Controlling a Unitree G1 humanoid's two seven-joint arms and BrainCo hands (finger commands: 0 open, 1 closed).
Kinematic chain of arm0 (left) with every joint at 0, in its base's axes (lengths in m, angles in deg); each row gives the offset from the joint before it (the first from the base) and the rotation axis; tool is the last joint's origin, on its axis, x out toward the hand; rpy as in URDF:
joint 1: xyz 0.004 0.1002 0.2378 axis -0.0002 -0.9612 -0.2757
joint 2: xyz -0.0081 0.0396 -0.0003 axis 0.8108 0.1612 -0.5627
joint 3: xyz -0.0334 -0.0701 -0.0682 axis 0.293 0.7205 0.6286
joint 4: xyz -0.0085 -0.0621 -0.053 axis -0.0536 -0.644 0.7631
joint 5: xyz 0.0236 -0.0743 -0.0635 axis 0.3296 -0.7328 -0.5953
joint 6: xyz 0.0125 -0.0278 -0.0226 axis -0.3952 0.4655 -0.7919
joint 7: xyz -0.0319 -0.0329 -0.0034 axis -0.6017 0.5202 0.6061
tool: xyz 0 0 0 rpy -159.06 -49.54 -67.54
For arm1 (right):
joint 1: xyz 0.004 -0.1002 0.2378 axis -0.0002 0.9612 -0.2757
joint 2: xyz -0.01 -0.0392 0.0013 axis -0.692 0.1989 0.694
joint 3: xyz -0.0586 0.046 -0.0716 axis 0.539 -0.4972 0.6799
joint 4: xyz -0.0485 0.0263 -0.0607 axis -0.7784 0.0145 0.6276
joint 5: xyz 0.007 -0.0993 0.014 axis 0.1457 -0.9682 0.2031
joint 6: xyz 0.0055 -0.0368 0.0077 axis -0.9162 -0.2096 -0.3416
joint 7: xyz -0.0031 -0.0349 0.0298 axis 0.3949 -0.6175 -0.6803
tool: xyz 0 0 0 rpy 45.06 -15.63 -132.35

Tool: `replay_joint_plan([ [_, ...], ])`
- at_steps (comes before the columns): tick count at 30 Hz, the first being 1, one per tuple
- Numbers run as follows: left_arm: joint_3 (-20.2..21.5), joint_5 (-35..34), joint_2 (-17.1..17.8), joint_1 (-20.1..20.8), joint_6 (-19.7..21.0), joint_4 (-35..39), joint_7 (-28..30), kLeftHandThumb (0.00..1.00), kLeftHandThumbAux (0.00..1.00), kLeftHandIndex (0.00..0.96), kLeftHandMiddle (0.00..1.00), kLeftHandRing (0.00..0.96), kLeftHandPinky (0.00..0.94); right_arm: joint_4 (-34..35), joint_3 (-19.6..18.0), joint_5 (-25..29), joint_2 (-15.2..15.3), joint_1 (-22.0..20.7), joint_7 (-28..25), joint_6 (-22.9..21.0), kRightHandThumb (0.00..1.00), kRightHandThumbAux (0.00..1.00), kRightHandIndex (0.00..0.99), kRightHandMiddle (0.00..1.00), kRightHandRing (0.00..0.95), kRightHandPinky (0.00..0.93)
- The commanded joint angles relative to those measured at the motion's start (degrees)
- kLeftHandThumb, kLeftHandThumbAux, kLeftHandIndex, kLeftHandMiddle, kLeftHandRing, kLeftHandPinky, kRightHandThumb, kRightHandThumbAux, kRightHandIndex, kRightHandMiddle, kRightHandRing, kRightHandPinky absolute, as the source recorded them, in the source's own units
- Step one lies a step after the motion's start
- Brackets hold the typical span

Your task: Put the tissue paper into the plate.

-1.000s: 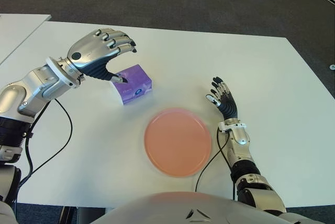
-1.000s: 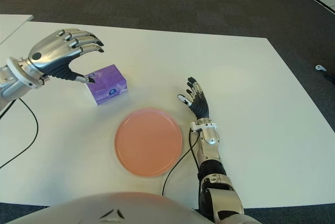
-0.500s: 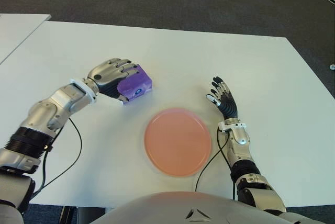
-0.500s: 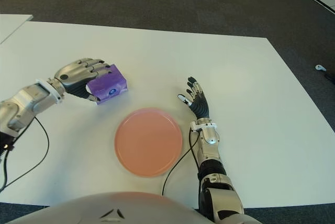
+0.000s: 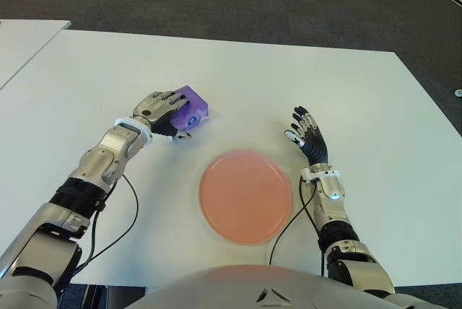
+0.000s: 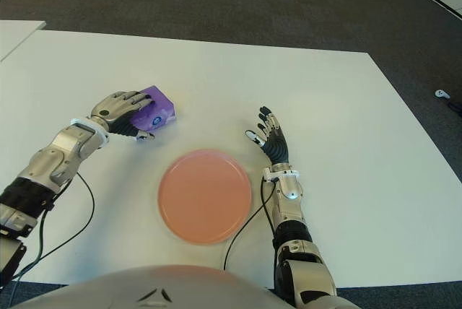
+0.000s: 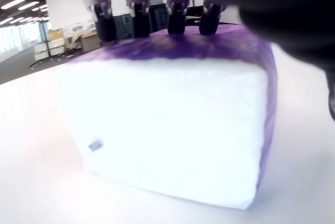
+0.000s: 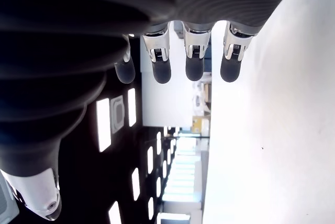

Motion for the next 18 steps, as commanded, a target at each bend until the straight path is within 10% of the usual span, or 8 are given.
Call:
replay_joint_plan([
  [1,-1.65,1.51,-2.70,-3.21,7.17,3.93,5.09,0.063,0.269,0.000,0.000,0.000,0.000,-10.34,-0.02,-0.72,-1.45,10.59,0.64,-3.08,0.151,0.644,0.000,0.008,0.000,0.018],
  [18,-1.64,5.39,-8.66,-5.24,20.20,12.10,1.95,0.039,0.276,0.000,0.000,0.000,0.000,-10.73,0.13,-0.90,-1.67,10.33,0.98,-2.98,0.151,0.644,0.000,0.008,0.000,0.018],
])
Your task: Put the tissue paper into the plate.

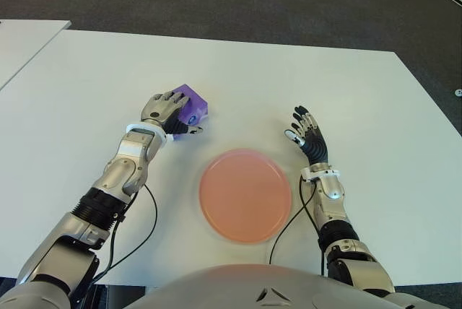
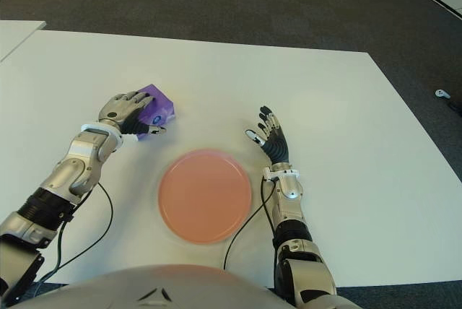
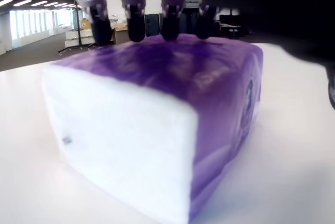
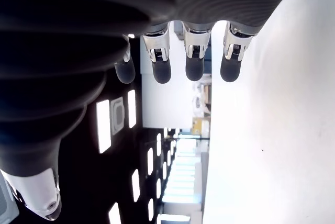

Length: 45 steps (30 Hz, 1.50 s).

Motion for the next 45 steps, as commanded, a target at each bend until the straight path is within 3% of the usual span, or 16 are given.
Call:
replay_joint_plan([
  [1,-0.14,2.46,-2.06,-1.49,4.25,1.27,-2.44,0.040,0.279,0.000,0.000,0.000,0.000,-10.33,0.16,-0.91,-1.57,10.48,0.70,-3.00,0.151,0.644,0.000,0.008,0.000,0.018],
  [15,0.85,4.40,-3.78,-3.42,9.22,4.10,-11.00,0.042,0.303,0.000,0.000,0.000,0.000,-9.85,0.24,-0.95,-1.69,11.03,0.68,-2.78,0.151,0.644,0.000,0.008,0.000,0.018],
  [35,1.13,9.16,0.98,-5.45,5.42,3.56,-33.72,0.015,0.358,0.000,0.000,0.000,0.000,-9.39,0.11,-0.73,-1.47,11.56,0.30,-2.63,0.151,0.644,0.000,0.008,0.000,0.018],
  [45,0.64,9.49,2.43,-4.91,4.09,2.27,-36.67,0.022,0.394,0.000,0.000,0.000,0.000,-9.45,0.01,-0.59,-1.27,11.50,0.11,-2.68,0.151,0.644,0.000,0.008,0.000,0.018],
])
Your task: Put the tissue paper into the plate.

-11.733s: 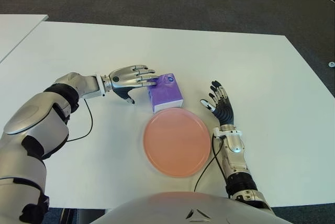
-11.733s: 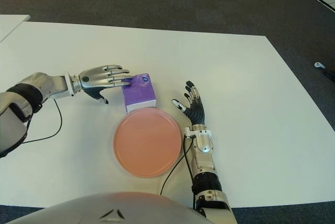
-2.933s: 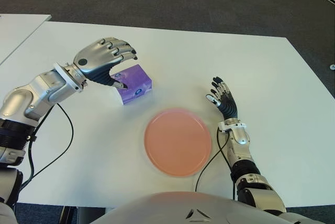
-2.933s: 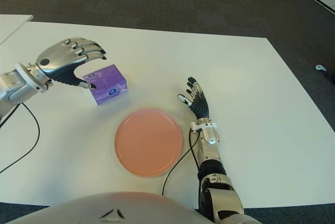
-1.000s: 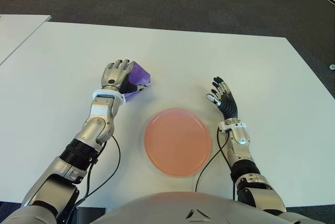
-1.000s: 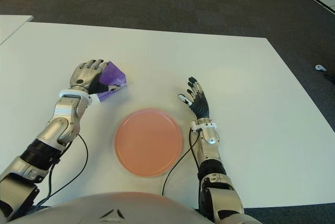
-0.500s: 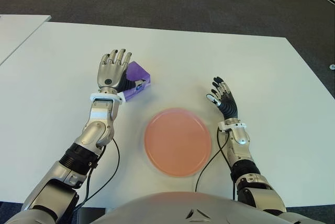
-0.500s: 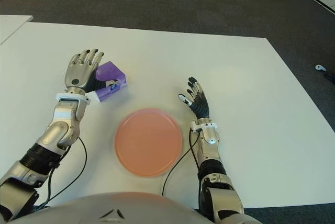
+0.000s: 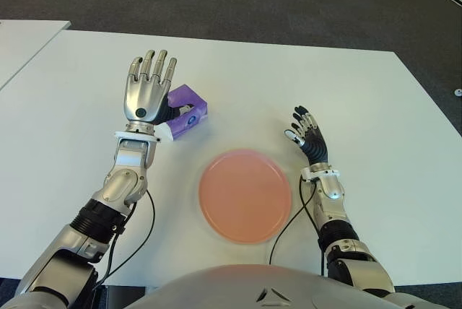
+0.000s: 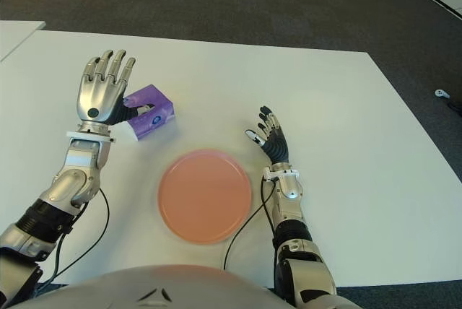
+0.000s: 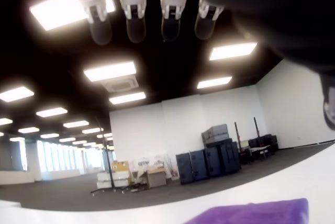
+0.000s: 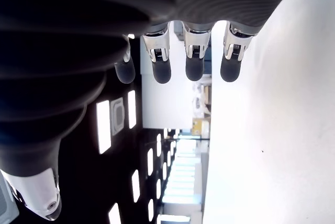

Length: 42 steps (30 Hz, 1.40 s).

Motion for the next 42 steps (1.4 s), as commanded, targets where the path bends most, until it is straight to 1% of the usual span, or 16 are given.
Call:
replay_joint_plan([
  [1,-0.02,0.54,1.46,-0.75,-2.06,-1.75,-1.08,0.023,0.397,0.000,0.000,0.000,0.000,-9.41,0.00,-0.57,-1.26,11.56,0.05,-2.77,0.151,0.644,0.000,0.008,0.000,0.018],
  [8,-0.35,-0.70,2.16,0.11,-4.02,-3.65,1.60,0.026,0.394,0.000,0.000,0.000,0.000,-9.49,-0.07,-0.44,-1.09,11.45,-0.09,-2.85,0.151,0.644,0.000,0.008,0.000,0.018],
  [13,-0.78,-0.48,2.25,0.86,-4.37,-5.06,4.19,0.017,0.376,0.000,0.000,0.000,0.000,-9.55,-0.10,-0.42,-1.05,11.34,-0.10,-2.91,0.151,0.644,0.000,0.008,0.000,0.018],
  [15,-1.03,-1.08,2.05,1.48,-4.22,-5.71,7.87,0.013,0.364,0.000,0.000,0.000,0.000,-9.55,-0.11,-0.40,-1.03,11.33,-0.12,-2.92,0.151,0.644,0.000,0.008,0.000,0.018],
  [19,-1.44,-1.35,1.89,2.45,-4.11,-6.57,12.38,0.011,0.347,0.000,0.000,0.000,0.000,-9.54,-0.12,-0.39,-1.01,11.33,-0.15,-2.93,0.151,0.644,0.000,0.008,0.000,0.018],
  [25,-2.39,-0.96,1.45,4.73,-4.13,-9.55,16.37,0.011,0.332,0.000,0.000,0.000,0.000,-9.56,-0.11,-0.41,-1.04,11.37,-0.14,-2.88,0.151,0.644,0.000,0.008,0.000,0.018],
  [31,-3.14,-1.14,0.72,6.79,-4.12,-12.61,18.62,0.014,0.324,0.000,0.000,0.000,0.000,-9.46,-0.09,-0.42,-1.07,11.47,-0.13,-2.84,0.151,0.644,0.000,0.008,0.000,0.018],
  [42,-3.95,-2.59,0.08,8.11,-4.45,-14.32,20.02,0.029,0.314,0.000,0.000,0.000,0.000,-9.21,-0.07,-0.39,-1.08,11.82,-0.21,-2.69,0.151,0.644,0.000,0.008,0.000,0.018],
])
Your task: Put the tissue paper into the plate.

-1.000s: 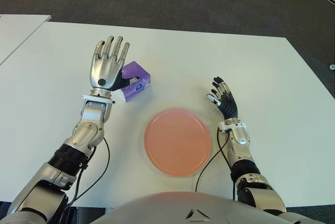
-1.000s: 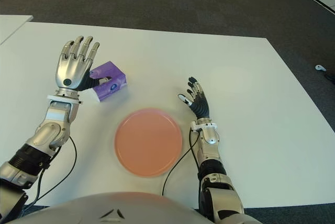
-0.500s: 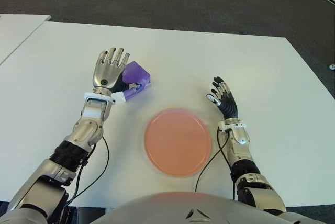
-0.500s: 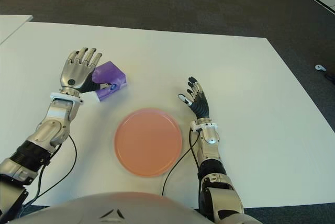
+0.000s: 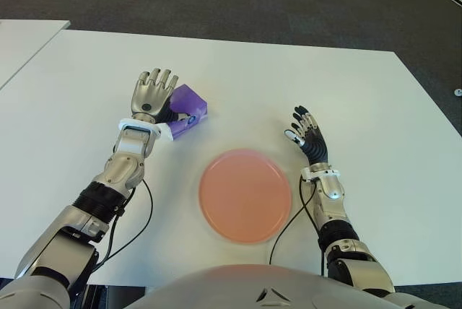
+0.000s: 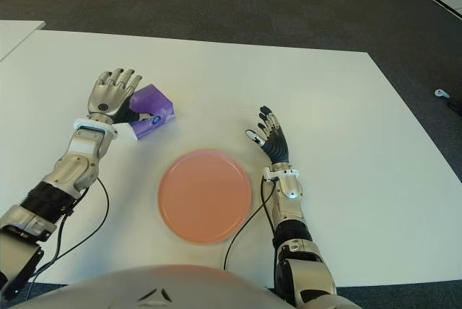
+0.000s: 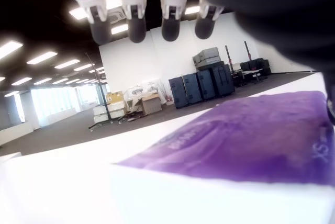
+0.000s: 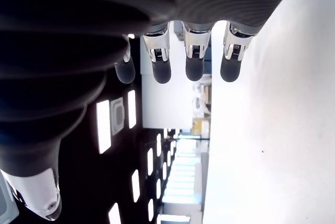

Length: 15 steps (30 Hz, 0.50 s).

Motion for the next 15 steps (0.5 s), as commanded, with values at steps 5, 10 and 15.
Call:
replay_joint_plan([
  [5,-1.38,-1.64,-1.47,0.88,-0.50,-2.88,2.36,0.037,0.314,0.000,0.000,0.000,0.000,-9.21,-0.06,-0.44,-1.31,11.92,-0.12,-2.64,0.151,0.644,0.000,0.008,0.000,0.018],
  [10,-1.89,-1.57,-2.34,1.88,-0.19,-4.63,2.47,0.040,0.307,0.000,0.000,0.000,0.000,-9.20,-0.10,-0.41,-1.27,11.97,-0.19,-2.62,0.151,0.644,0.000,0.008,0.000,0.018],
  [15,-2.18,-1.75,-3.49,2.89,0.16,-7.17,1.89,0.040,0.302,0.000,0.000,0.000,0.000,-9.25,-0.13,-0.36,-1.21,11.99,-0.26,-2.59,0.151,0.644,0.000,0.008,0.000,0.018],
])
